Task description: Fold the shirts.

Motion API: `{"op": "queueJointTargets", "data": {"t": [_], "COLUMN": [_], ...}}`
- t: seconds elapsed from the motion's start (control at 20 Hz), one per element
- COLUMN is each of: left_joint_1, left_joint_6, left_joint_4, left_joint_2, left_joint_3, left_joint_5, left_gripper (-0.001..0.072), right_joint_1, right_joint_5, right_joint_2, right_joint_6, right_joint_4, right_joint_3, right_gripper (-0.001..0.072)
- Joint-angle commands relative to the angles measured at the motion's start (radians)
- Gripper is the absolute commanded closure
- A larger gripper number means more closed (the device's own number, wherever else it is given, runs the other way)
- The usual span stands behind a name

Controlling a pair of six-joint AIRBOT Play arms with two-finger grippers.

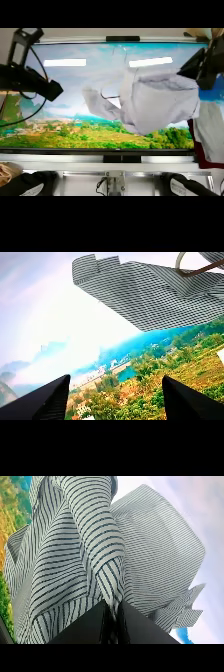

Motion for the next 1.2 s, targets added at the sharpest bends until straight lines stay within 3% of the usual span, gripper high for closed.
{"op": "queueJointTargets", "data": {"t": [0.0, 0.1, 0.25, 0.35, 0.4, 0.5, 0.75, 0.95, 1.0, 1.05, 1.15], "left_joint_1": [0.044, 0.037, -0.009, -0.061, -0.089, -0.135, -0.195, -0.201, -0.201, -0.201, -0.201], "left_joint_6": [-0.177, -0.237, -0.238, -0.179, -0.144, -0.117, 0.001, 0.025, 0.025, 0.026, 0.026], "left_joint_4": [-0.105, -0.244, -0.566, -0.775, -0.845, -0.922, -1.091, -1.138, -1.147, -1.174, -1.189], "left_joint_2": [0.008, 0.008, 0.003, -0.02, -0.044, -0.106, -0.243, -0.294, -0.305, -0.315, -0.335], "left_joint_3": [-0.124, -0.283, -0.552, -0.66, -0.679, -0.672, -0.596, -0.544, -0.541, -0.541, -0.541], "left_joint_5": [0.044, 0.192, 0.602, 0.839, 0.908, 0.99, 1.015, 1.015, 1.009, 0.995, 0.958], "left_gripper": [-0.0005, -0.0004, -0.0004, 0.0004, 0.008, 0.0096, 0.0097, 0.0111, 0.0141, 0.0306, 0.0355], "right_joint_1": [0.0, 0.0, 0.0, 0.0, 0.0, 0.0, 0.0, 0.0, 0.0, 0.0, 0.0], "right_joint_5": [-0.02, -0.024, -0.023, -0.023, -0.022, -0.022, -0.018, -0.006, -0.006, -0.006, -0.006], "right_joint_2": [0.055, 0.084, 0.103, 0.108, 0.108, 0.108, 0.108, 0.108, 0.108, 0.108, 0.108], "right_joint_6": [0.075, 0.106, 0.177, 0.196, 0.211, 0.231, 0.243, 0.249, 0.249, 0.249, 0.249], "right_joint_4": [0.005, 0.005, 0.013, 0.013, 0.013, 0.013, 0.001, 0.002, 0.002, 0.001, 0.0], "right_joint_3": [0.0, 0.0, 0.0, 0.0, 0.0, 0.0, 0.0, 0.0, 0.0, 0.0, 0.0], "right_gripper": [0.0644, 0.0644, 0.0644, 0.0644, 0.0644, 0.0644, 0.0644, 0.0644, 0.0644, 0.0644, 0.0644]}}
